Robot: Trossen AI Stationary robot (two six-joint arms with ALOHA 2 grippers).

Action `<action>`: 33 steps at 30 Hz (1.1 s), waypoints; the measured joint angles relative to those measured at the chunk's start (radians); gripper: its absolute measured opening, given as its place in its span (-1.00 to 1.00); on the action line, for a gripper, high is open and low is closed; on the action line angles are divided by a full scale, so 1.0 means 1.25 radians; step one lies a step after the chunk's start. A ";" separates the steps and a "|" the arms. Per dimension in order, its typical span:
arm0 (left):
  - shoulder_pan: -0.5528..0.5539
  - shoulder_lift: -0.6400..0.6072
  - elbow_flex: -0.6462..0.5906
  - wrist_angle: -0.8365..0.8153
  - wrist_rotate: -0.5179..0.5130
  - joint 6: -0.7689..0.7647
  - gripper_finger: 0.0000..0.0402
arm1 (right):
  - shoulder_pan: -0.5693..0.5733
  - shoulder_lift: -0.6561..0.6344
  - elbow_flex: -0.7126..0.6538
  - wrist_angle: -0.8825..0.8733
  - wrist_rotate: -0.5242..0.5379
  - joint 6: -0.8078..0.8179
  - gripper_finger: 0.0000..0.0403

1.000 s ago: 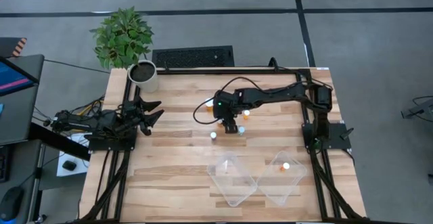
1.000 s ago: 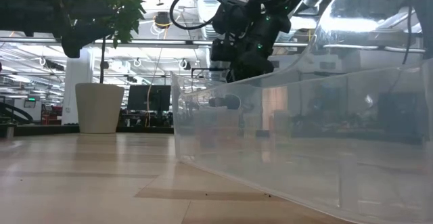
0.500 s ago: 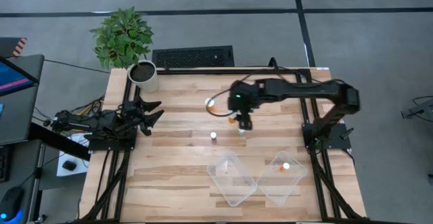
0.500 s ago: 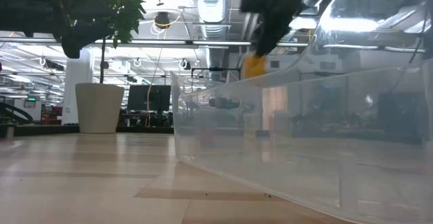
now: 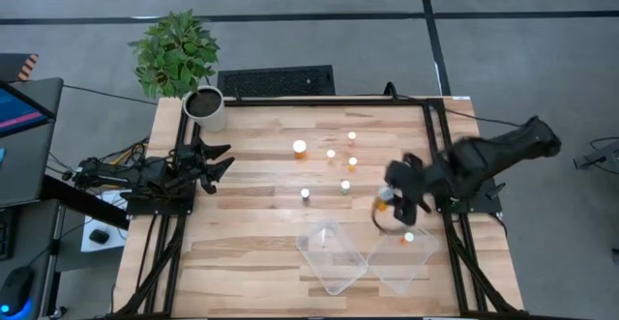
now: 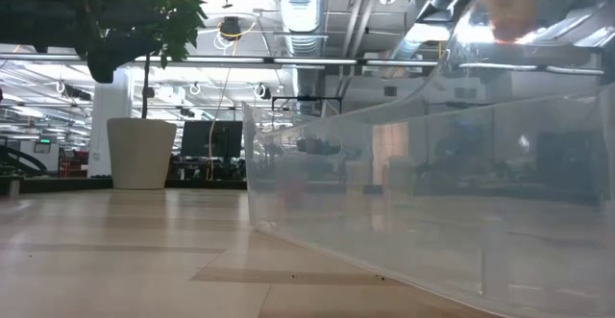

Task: Pick and place medicine bottles into bin by pill shape (circle, oval)
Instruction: Put the bottom left orange pill bottle into the right transparent bin

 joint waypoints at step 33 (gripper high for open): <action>0.000 0.000 0.000 0.005 -0.006 -0.003 0.17 | 0.427 0.281 -0.109 0.016 0.196 0.628 0.09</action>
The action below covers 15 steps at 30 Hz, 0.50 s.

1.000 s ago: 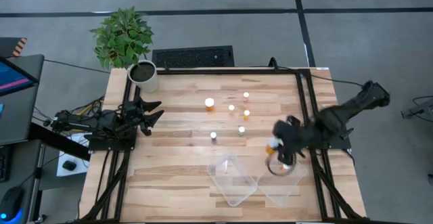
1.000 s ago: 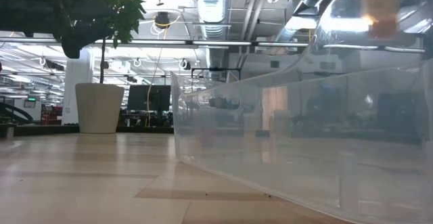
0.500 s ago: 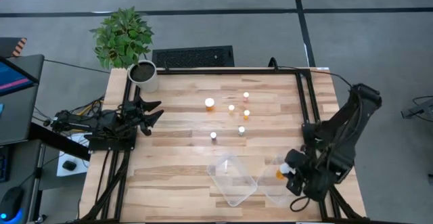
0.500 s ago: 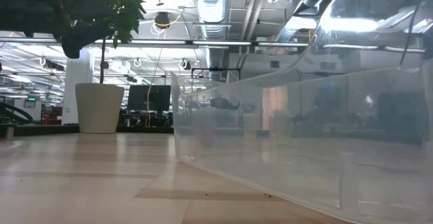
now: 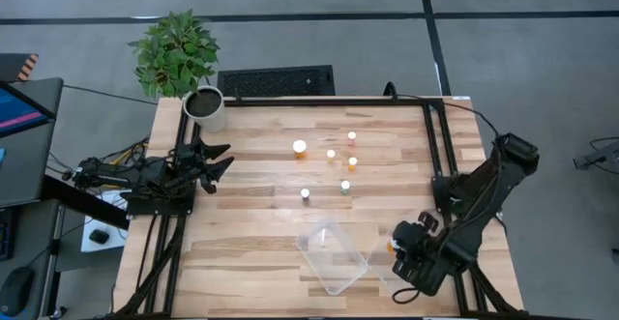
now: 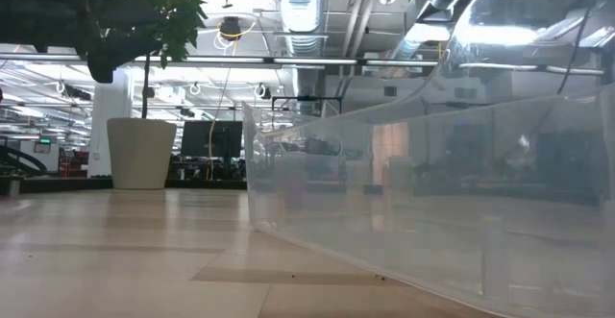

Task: Pick and place medicine bottles into bin by pill shape (circle, oval)
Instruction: Put the bottom left orange pill bottle into the right transparent bin

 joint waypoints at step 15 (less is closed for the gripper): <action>0.000 0.000 0.000 -0.004 0.000 0.000 0.17 | -0.022 0.080 0.000 0.009 -0.020 0.032 0.11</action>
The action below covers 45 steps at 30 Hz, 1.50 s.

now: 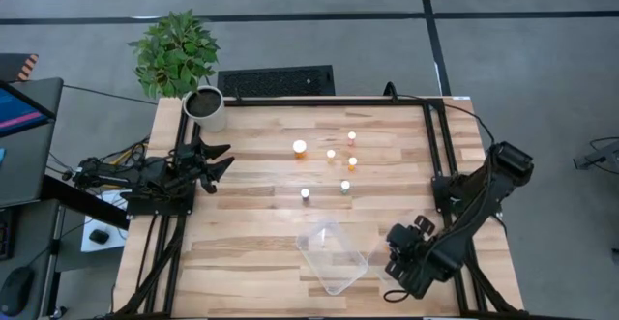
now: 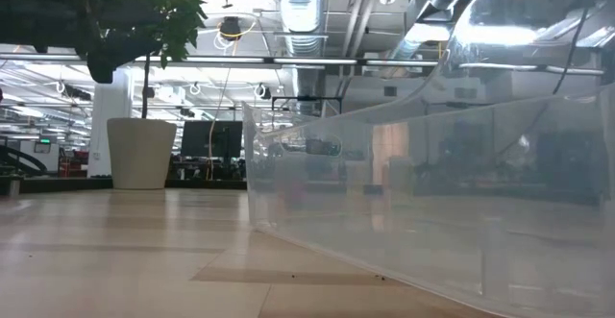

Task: Pick and place medicine bottles into bin by pill shape (circle, oval)
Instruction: Put the bottom left orange pill bottle into the right transparent bin

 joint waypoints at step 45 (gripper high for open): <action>0.000 0.000 0.000 -0.011 0.002 0.002 0.17 | -0.024 0.024 0.000 0.018 -0.040 0.022 0.12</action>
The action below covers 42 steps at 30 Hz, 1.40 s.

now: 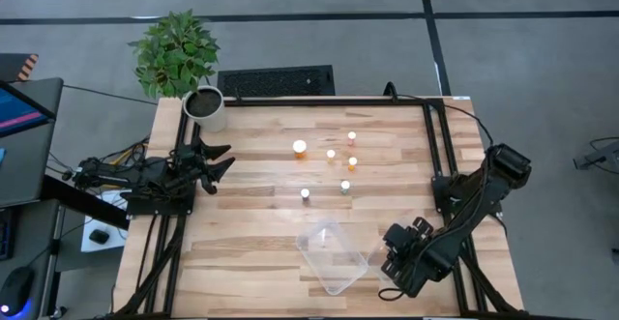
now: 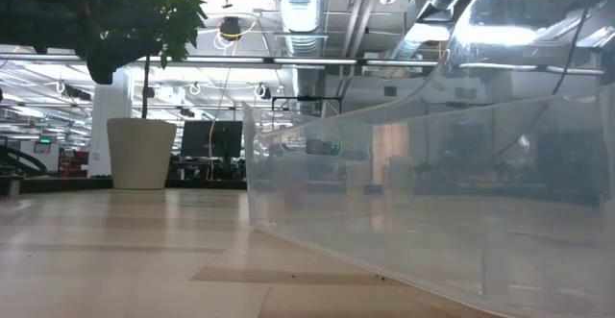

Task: Pick and place medicine bottles into bin by pill shape (circle, oval)
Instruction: Put the bottom left orange pill bottle into the right transparent bin, then put the transparent pill bottle into the right transparent bin

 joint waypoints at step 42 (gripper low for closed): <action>0.000 0.000 0.000 0.006 0.003 0.000 0.17 | -0.445 -0.249 0.156 -0.038 0.207 -0.759 0.29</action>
